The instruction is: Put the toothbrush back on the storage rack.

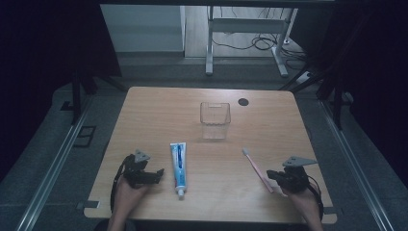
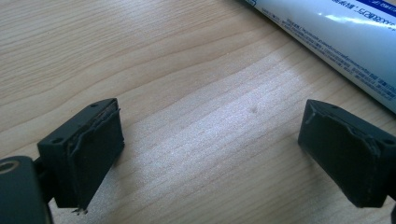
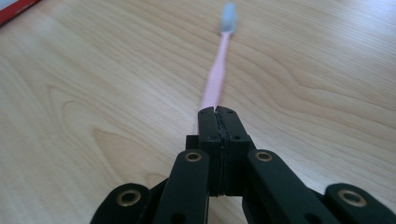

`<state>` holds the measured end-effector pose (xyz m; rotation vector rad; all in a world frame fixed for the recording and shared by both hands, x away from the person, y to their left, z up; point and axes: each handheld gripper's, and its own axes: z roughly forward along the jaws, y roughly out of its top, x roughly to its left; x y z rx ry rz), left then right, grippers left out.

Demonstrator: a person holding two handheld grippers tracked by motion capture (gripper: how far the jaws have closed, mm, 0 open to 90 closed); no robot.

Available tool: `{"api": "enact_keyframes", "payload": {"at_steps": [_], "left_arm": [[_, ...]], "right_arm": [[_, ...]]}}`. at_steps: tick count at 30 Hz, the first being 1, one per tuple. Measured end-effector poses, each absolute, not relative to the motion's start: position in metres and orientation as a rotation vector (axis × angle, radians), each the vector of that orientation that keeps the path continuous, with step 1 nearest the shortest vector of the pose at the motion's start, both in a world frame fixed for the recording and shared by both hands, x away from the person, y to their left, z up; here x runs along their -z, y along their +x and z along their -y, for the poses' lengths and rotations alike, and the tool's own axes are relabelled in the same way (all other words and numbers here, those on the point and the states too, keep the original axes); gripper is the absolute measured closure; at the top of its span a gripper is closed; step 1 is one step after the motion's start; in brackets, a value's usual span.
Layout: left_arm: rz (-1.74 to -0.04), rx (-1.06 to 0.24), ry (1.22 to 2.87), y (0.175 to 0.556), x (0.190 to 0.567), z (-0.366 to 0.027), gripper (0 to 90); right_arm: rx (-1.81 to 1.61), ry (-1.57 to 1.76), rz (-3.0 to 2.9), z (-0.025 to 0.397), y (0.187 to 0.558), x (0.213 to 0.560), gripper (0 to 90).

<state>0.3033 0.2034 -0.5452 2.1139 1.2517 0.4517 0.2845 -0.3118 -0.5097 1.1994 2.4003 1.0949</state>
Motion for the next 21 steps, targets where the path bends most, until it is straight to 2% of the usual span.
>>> {"api": "enact_keyframes", "payload": {"at_steps": [9, 21], "left_arm": [[-1.255, -0.451, 2.107, 0.303, 0.545, -0.203, 6.7], [-1.255, -0.451, 2.108, 0.303, 0.545, -0.203, 6.7]], "right_arm": [[-1.075, 1.145, -2.472, 0.293, 0.282, 0.52, 89.6], [-1.042, 1.138, -2.477, 0.297, 0.284, 0.524, 89.5]]}}
